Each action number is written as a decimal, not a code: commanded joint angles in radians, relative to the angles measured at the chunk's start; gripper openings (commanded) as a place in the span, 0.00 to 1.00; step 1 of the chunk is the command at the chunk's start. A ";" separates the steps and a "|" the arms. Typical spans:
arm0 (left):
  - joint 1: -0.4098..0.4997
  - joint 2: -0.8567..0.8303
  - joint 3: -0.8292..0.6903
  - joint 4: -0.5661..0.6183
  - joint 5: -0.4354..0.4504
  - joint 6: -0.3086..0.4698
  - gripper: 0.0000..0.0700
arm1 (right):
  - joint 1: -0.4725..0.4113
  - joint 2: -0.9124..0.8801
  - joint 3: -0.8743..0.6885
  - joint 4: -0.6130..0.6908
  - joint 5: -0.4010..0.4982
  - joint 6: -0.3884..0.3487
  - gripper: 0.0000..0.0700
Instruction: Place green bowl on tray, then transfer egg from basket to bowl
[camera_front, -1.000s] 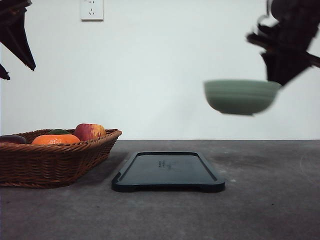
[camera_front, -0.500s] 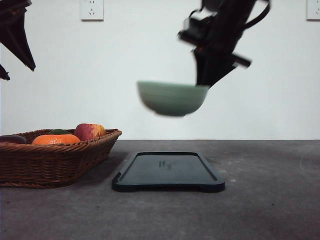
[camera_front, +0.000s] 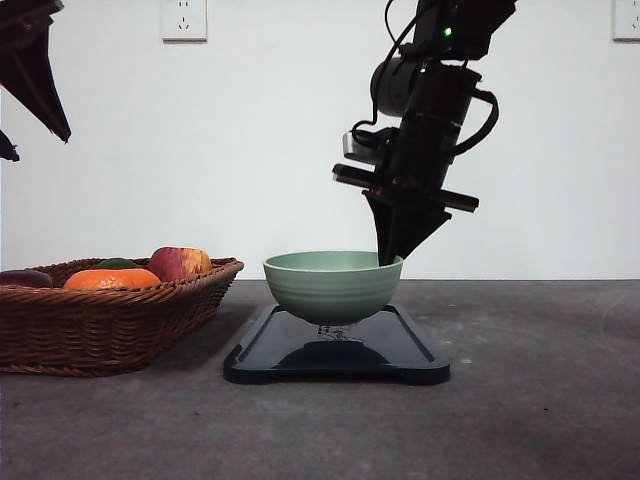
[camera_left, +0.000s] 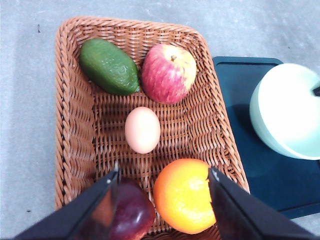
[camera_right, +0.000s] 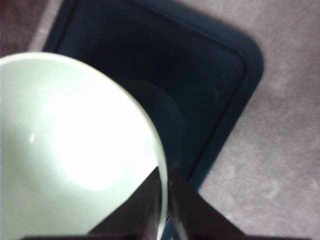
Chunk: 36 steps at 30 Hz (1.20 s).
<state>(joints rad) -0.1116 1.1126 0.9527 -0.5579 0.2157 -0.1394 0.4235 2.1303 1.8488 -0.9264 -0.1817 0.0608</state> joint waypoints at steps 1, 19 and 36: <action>-0.001 0.006 0.024 0.005 0.005 -0.005 0.50 | 0.006 0.034 0.029 0.006 -0.006 0.018 0.00; -0.001 0.006 0.024 -0.002 0.005 -0.005 0.50 | 0.011 0.060 0.029 -0.001 -0.008 0.017 0.02; -0.001 0.006 0.024 -0.002 0.005 -0.005 0.50 | 0.008 0.034 0.197 -0.196 -0.021 -0.011 0.27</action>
<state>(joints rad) -0.1116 1.1126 0.9527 -0.5671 0.2157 -0.1432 0.4252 2.1556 2.0263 -1.1168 -0.1973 0.0599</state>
